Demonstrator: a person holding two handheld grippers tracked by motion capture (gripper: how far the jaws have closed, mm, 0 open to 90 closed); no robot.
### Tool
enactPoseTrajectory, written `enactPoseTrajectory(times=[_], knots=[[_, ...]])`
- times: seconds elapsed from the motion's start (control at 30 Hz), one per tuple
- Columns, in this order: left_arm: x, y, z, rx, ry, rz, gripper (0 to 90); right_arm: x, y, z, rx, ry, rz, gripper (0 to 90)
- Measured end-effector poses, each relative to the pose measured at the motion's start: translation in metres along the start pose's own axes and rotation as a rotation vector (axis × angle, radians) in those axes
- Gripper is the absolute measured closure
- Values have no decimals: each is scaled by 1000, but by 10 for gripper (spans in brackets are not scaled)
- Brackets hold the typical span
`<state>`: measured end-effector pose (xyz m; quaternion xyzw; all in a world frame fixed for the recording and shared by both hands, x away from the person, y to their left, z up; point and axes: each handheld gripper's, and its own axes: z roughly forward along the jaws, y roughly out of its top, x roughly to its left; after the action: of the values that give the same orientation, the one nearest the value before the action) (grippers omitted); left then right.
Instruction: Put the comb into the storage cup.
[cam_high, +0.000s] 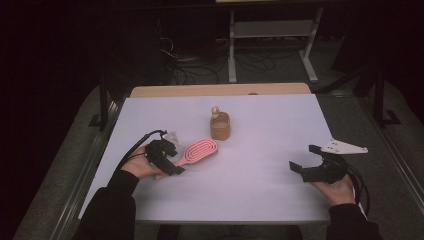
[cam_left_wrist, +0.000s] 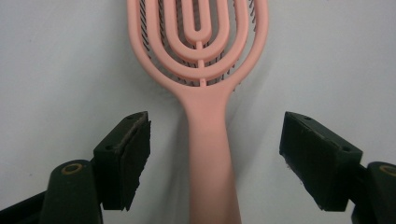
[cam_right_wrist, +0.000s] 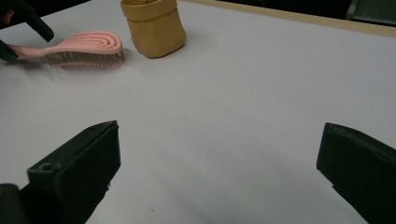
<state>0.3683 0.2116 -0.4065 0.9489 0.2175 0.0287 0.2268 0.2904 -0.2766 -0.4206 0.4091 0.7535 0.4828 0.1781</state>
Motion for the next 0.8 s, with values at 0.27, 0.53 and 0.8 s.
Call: enactPoseTrajectory(times=[0.27, 0.53, 0.8], knots=[[3, 1, 7, 18, -12, -5, 278, 0, 0, 0, 0, 1, 0, 0], [4, 2, 14, 21, -20, -14, 344, 0, 0, 0, 2, 1, -1, 0], [4, 3, 20, 12, -19, -17, 463, 0, 0, 0, 0, 1, 1, 0]])
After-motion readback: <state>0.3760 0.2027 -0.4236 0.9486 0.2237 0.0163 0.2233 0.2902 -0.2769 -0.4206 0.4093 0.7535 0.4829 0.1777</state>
